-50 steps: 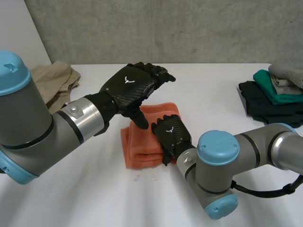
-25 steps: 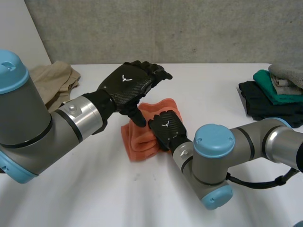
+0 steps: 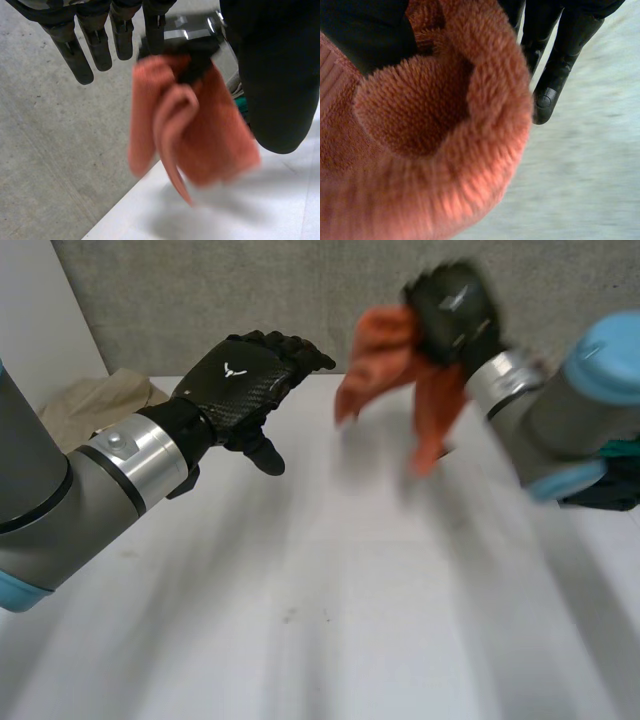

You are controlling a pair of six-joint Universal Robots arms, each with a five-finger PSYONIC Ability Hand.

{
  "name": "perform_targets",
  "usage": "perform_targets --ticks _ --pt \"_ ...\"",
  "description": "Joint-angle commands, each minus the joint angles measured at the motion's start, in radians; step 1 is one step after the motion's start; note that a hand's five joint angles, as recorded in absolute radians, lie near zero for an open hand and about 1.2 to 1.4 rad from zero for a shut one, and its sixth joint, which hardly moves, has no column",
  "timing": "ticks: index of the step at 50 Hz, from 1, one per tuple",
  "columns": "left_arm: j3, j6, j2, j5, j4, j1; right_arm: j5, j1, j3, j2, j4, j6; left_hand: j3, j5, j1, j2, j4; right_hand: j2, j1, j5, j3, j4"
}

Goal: Fold the laundry.

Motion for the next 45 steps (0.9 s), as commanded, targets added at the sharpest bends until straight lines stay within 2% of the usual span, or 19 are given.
perform_targets --ticks 1,8,13,20,33,40,45 --pt "-0.001 -0.021 0.005 0.0 0.001 -0.001 -0.005 -0.204 -0.212 -0.016 0.002 0.067 0.066 0.057 0.071 0.065 0.068 0.224 0.504 0.331 0.243 0.207" --pt "-0.001 -0.055 0.014 0.0 0.004 -0.003 -0.083 -0.402 -0.371 0.065 0.0 0.185 0.081 0.071 0.086 0.08 0.082 0.224 0.504 0.331 0.243 0.207" --pt "-0.004 -0.053 0.014 0.0 0.004 -0.004 -0.181 -0.525 -0.373 0.159 -0.003 0.249 0.083 0.074 0.089 0.083 0.085 0.224 0.504 0.331 0.243 0.207" --pt "-0.009 -0.055 0.013 0.0 0.004 -0.004 -0.215 -0.609 -0.315 0.262 -0.015 0.259 0.095 0.086 0.101 0.095 0.097 0.224 0.504 0.331 0.243 0.207" --pt "-0.012 -0.056 0.011 -0.02 0.004 -0.01 -0.212 -0.594 -0.247 0.156 -0.079 0.273 0.095 0.086 0.101 0.095 0.097 0.224 0.504 0.331 0.243 0.207" --pt "-0.012 -0.056 0.011 -0.02 0.004 -0.009 -0.206 -0.447 -0.267 0.113 -0.081 0.273 0.098 0.089 0.104 0.098 0.1 0.224 0.504 0.331 0.243 0.207" --pt "-0.012 -0.056 0.01 -0.02 0.004 -0.006 -0.197 -0.39 -0.334 0.113 -0.081 0.274 0.098 0.089 0.104 0.098 0.1 0.224 0.504 0.331 0.243 0.207"
